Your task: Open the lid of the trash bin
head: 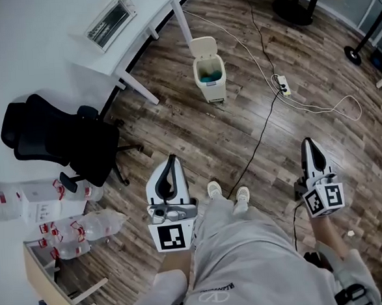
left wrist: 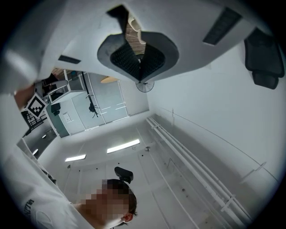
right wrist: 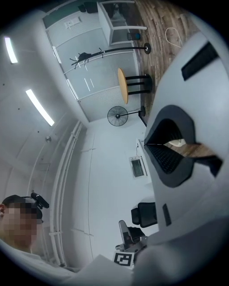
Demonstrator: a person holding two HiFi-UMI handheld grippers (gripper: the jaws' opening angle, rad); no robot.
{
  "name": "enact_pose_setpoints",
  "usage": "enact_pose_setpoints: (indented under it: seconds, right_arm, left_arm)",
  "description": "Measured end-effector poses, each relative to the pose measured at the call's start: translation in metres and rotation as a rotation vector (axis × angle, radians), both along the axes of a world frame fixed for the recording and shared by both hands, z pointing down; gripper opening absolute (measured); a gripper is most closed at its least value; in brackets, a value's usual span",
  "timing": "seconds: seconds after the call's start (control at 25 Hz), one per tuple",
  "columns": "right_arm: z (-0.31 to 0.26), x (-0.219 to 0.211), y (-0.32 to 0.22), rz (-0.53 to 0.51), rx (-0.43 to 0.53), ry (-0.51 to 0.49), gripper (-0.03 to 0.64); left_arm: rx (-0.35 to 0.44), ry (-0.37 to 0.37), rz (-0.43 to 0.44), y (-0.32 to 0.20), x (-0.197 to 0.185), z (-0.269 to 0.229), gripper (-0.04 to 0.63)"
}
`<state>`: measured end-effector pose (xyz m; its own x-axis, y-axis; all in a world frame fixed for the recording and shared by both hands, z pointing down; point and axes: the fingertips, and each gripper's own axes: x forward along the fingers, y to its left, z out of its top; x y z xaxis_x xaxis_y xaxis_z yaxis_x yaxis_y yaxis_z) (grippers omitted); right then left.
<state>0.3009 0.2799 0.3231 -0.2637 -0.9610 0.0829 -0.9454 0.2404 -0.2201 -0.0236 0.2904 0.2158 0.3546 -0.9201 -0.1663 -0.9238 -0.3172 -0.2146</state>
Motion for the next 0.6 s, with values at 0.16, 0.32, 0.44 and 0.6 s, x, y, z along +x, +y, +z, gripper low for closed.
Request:
enact_pose_setpoints:
  seconds: [0.16,0.32,0.44,0.6]
  right_arm:
    - [0.013,0.0,0.014,0.003,-0.038,0.003,0.017]
    - [0.025,-0.009,0.024,0.004,-0.067,0.004,0.017]
    - [0.028,-0.022,0.03,0.004,-0.079,0.004,0.017]
    - [0.025,-0.046,0.043,0.009,-0.096,-0.016,0.017]
  left_arm:
    - [0.003,-0.004,0.008,0.012,-0.003,-0.003,0.0]
    - [-0.012,0.004,0.023,0.018,-0.009,0.003,0.0]
    - [-0.023,0.02,0.04,0.018,-0.015,0.004,0.0]
    - [-0.02,0.046,0.074,0.023,-0.029,-0.004,0.0]
